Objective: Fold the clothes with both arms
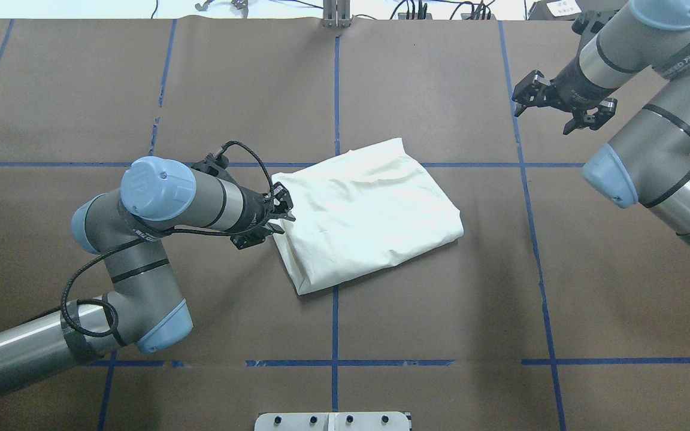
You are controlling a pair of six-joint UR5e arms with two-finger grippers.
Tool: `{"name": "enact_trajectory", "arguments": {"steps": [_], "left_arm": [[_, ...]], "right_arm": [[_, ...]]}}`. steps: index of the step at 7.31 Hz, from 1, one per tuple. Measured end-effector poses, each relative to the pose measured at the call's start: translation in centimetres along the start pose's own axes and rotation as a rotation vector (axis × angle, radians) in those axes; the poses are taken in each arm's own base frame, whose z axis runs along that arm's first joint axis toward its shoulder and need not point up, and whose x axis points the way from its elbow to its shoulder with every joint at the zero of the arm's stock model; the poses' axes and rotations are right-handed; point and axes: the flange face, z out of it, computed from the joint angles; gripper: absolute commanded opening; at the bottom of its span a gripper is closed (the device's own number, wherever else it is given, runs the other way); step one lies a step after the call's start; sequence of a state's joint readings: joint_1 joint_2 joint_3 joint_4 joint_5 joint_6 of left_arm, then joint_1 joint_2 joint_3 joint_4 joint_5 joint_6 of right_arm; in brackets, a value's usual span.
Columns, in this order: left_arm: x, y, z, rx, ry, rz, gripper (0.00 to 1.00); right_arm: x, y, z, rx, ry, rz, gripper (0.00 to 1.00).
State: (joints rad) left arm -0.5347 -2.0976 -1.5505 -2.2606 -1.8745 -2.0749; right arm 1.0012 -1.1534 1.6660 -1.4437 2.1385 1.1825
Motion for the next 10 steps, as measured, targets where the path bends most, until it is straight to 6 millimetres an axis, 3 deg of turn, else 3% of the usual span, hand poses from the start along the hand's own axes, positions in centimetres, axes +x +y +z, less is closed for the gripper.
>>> {"name": "enact_trajectory", "arguments": {"steps": [1, 2, 3, 4, 6, 8, 10], "left_arm": [[0.1, -0.1, 0.4, 0.0, -0.001, -0.001, 0.39], [0.1, -0.1, 0.8, 0.001, -0.005, -0.001, 0.32], [-0.1, -0.3, 1.1, 0.004, -0.011, -0.003, 0.04], [-0.1, -0.4, 1.3, 0.005, -0.014, -0.003, 0.0], [0.4, 0.1, 0.4, 0.0, 0.001, 0.004, 0.0], [1.7, 1.7, -2.8, -0.008, 0.026, 0.01, 0.0], [1.4, 1.8, -3.7, 0.036, 0.029, 0.006, 0.0]], "right_arm": [[0.0, 0.0, 0.0, 0.0, -0.001, -0.001, 1.0], [-0.1, 0.1, 0.0, -0.001, -0.001, -0.001, 1.0], [-0.1, 0.1, -0.1, 0.0, -0.003, -0.003, 1.0], [-0.1, 0.2, -0.2, 0.0, -0.005, -0.004, 1.0], [-0.2, 0.3, -0.2, -0.001, -0.006, -0.006, 1.0], [-0.3, 0.5, 0.0, -0.004, -0.005, -0.008, 1.0], [-0.4, 0.8, 0.4, -0.009, 0.0, -0.011, 1.0]]}}
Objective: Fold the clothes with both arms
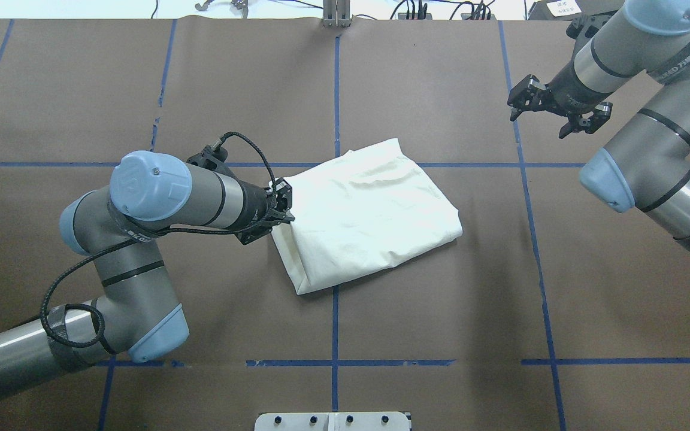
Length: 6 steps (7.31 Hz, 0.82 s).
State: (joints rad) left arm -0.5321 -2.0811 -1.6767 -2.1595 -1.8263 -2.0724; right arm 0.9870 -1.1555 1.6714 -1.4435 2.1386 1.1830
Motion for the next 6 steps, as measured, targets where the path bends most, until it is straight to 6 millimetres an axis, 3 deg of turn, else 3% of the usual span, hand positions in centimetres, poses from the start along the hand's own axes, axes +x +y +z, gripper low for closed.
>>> {"name": "enact_trajectory", "arguments": {"steps": [2, 4, 6], "left_arm": [[-0.8, -0.6, 0.1, 0.033, -0.003, -0.004, 0.0], [-0.9, -0.1, -1.9, 0.025, 0.022, 0.002, 0.0], [-2.9, 0.0, -2.9, 0.04, 0.013, 0.005, 0.0]], "right_arm": [[-0.1, 0.3, 0.2, -0.004, 0.001, 0.001, 1.0], [-0.4, 0.4, 0.1, -0.004, -0.003, 0.002, 1.0], [-0.7, 0.5, 0.0, -0.003, -0.006, 0.001, 1.0]]}}
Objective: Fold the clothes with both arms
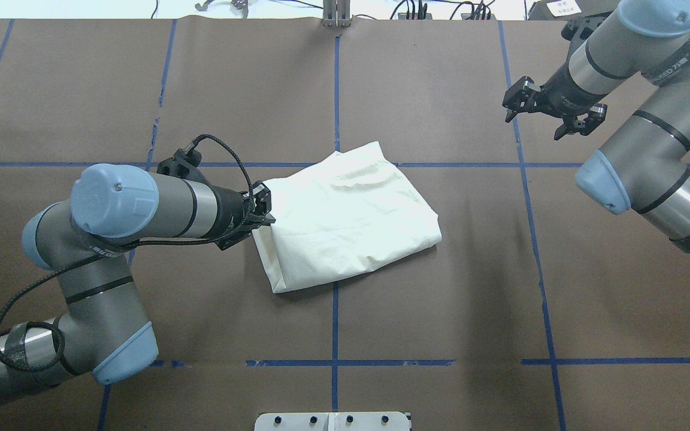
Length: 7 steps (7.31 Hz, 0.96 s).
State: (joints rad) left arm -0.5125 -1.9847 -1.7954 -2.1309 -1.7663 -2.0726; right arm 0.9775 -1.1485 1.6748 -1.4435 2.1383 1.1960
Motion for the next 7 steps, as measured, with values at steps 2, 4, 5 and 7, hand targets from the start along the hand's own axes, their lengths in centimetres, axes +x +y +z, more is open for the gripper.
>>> {"name": "enact_trajectory", "arguments": {"steps": [2, 4, 5, 7], "left_arm": [[-3.0, 1.4, 1.8, 0.034, -0.031, 0.022, 0.54], [-3.8, 1.5, 2.3, 0.049, -0.049, 0.046, 0.83], [-3.9, 0.9, 2.2, 0.059, -0.054, 0.071, 0.83], [-2.4, 0.4, -0.2, 0.046, -0.027, 0.099, 0.75]], "right_arm": [[-0.2, 0.2, 0.1, -0.002, 0.0, -0.002, 1.0], [-0.5, 0.4, 0.2, -0.001, -0.001, -0.005, 1.0], [-0.6, 0.4, 0.1, 0.0, -0.003, -0.007, 1.0], [-0.7, 0.5, -0.2, 0.004, -0.008, -0.011, 1.0]]}}
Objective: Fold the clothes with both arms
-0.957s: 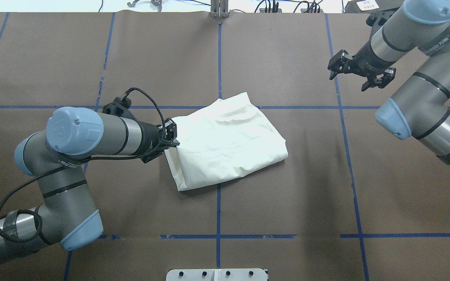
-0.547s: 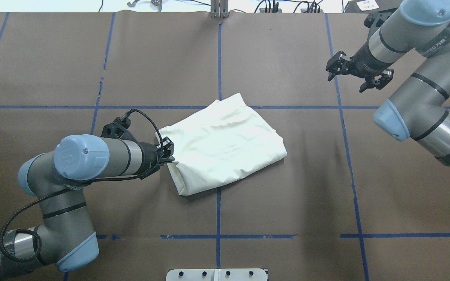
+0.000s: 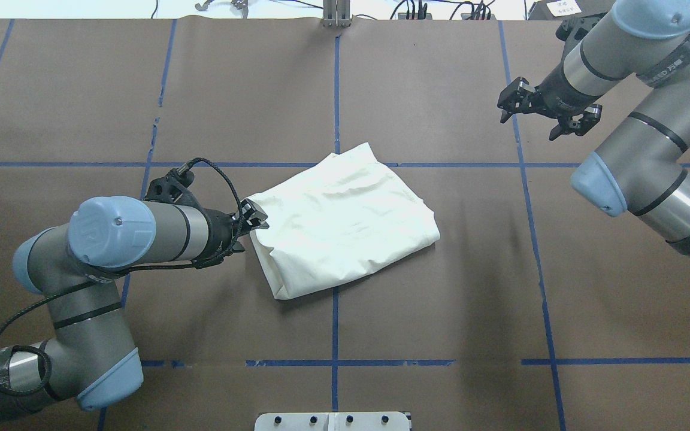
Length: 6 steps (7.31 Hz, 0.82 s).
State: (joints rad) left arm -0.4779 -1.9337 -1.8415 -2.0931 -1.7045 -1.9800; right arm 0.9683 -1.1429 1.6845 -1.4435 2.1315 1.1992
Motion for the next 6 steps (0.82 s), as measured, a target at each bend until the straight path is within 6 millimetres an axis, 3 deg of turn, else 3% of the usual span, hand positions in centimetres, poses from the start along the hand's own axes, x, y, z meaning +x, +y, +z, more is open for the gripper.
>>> {"name": "enact_trajectory", "arguments": {"steps": [1, 2, 4, 6], "left_arm": [[0.8, 0.5, -1.2, -0.013, 0.012, -0.001, 0.5], [1.5, 1.4, -0.8, -0.023, 0.012, -0.008, 0.01], [2.5, 5.2, 1.3, -0.062, 0.0, -0.017, 0.0], [2.1, 6.2, 3.2, -0.042, -0.014, -0.013, 0.0]], "right_arm": [[-0.1, 0.1, -0.2, 0.002, -0.003, -0.002, 1.0], [-0.1, 0.2, -0.2, 0.001, -0.004, -0.004, 1.0], [-0.2, 0.4, -0.1, -0.001, -0.004, -0.006, 1.0], [-0.2, 0.5, -0.1, -0.002, -0.004, -0.007, 1.0]]}}
